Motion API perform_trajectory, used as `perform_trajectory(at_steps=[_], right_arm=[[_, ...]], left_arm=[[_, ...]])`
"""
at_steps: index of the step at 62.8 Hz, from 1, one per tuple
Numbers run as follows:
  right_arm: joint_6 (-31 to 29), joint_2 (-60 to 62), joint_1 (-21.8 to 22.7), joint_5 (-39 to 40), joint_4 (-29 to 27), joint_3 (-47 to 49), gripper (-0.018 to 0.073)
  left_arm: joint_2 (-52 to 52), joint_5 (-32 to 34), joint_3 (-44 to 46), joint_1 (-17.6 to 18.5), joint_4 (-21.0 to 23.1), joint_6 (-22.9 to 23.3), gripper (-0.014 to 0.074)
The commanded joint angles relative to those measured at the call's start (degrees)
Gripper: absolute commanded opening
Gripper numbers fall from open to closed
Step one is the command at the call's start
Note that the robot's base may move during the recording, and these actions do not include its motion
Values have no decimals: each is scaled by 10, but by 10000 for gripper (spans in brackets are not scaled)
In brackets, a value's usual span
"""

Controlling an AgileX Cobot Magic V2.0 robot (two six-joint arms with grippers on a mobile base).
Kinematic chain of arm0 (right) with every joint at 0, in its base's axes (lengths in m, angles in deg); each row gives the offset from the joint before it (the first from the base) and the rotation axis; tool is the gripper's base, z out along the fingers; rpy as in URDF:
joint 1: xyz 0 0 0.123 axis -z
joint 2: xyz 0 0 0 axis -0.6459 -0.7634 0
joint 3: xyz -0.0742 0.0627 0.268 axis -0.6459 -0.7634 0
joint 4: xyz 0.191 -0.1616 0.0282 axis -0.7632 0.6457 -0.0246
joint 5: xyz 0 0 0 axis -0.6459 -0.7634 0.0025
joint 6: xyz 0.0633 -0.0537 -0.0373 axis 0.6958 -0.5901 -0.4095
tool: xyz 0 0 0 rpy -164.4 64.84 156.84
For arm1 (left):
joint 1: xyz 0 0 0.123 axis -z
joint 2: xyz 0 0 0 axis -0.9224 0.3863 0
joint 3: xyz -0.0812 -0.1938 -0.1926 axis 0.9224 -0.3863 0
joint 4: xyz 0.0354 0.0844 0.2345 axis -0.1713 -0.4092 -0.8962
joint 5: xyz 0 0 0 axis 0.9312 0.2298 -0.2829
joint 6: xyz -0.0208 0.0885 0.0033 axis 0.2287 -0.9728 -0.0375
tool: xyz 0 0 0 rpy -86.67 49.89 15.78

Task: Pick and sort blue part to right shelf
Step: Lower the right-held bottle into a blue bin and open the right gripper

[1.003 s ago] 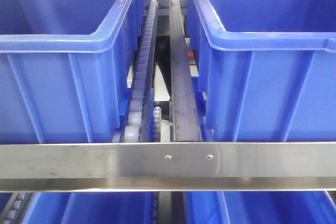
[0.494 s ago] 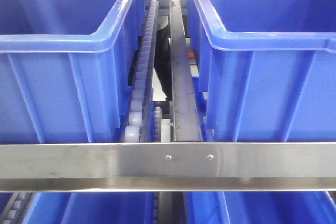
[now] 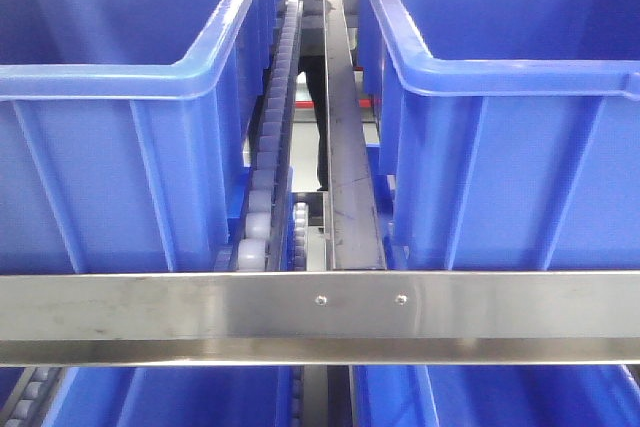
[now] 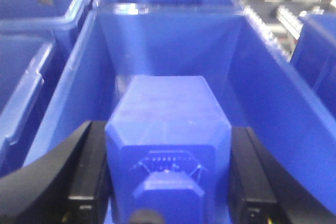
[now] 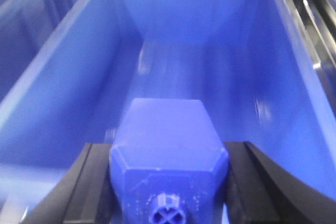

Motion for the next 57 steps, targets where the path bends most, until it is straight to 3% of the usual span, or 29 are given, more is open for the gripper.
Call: perform_trajectory(at_steps=[1, 20, 27, 37, 57], right_arm=[[-5, -44, 2, 105, -3, 32, 424], [-5, -189, 2, 282, -3, 34, 429], [-5, -223, 2, 307, -3, 34, 482], [-5, -246, 2, 317, -3, 44, 566], [-5, -247, 2, 298, -3, 55, 558]], left_arm=[[38, 54, 33, 1, 8, 2, 356], [138, 71, 40, 1, 11, 2, 360], [164, 104, 40, 1, 11, 2, 423], [199, 112, 44, 1, 11, 2, 584], [208, 110, 83, 1, 11, 2, 588]])
